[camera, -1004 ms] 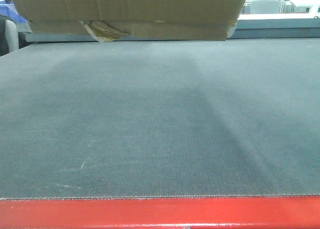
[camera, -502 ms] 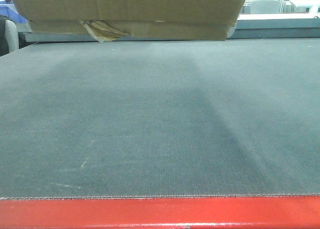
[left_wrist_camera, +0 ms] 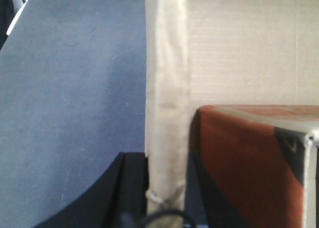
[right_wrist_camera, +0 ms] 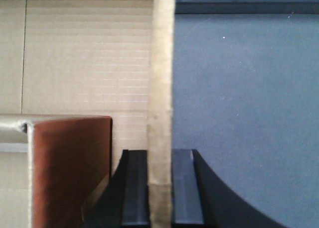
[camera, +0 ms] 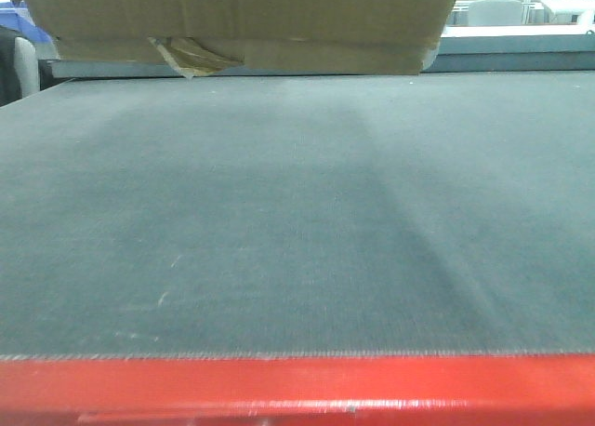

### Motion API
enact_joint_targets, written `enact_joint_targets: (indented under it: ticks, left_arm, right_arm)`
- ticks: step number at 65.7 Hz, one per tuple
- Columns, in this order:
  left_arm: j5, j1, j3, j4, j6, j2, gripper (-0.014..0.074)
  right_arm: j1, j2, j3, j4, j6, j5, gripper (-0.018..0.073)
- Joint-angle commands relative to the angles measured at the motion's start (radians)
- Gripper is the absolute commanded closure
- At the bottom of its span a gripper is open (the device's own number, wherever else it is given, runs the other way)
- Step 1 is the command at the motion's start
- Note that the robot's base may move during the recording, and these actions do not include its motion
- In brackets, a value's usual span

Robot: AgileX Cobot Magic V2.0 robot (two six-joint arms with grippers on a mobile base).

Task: Stack two boxes on right shelf middle
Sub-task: 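Drive the base away from the table carrying the box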

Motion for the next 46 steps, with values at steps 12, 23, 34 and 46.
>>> enact_joint_targets:
  ticks: [12, 23, 34, 46]
  left_arm:
    - [-0.064, 0.0, -0.019, 0.0, -0.002, -0.01, 0.0708]
    - [-0.064, 0.0, -0.019, 0.0, -0.002, -0.01, 0.0708]
    - [-0.064, 0.0, -0.019, 0.0, -0.002, -0.01, 0.0708]
    - [-0.064, 0.0, -0.019, 0.0, -0.002, -0.01, 0.0708]
  right_arm:
    - [0.002, -0.013, -0.012, -0.011, 0.002, -0.044, 0.0713]
    - [0.002, -0.013, -0.012, -0.011, 0.002, -0.044, 0.0713]
    - [0.002, -0.013, -0.012, -0.011, 0.002, -0.044, 0.0713]
    - [0.002, -0.013, -0.012, -0.011, 0.002, -0.044, 0.0713]
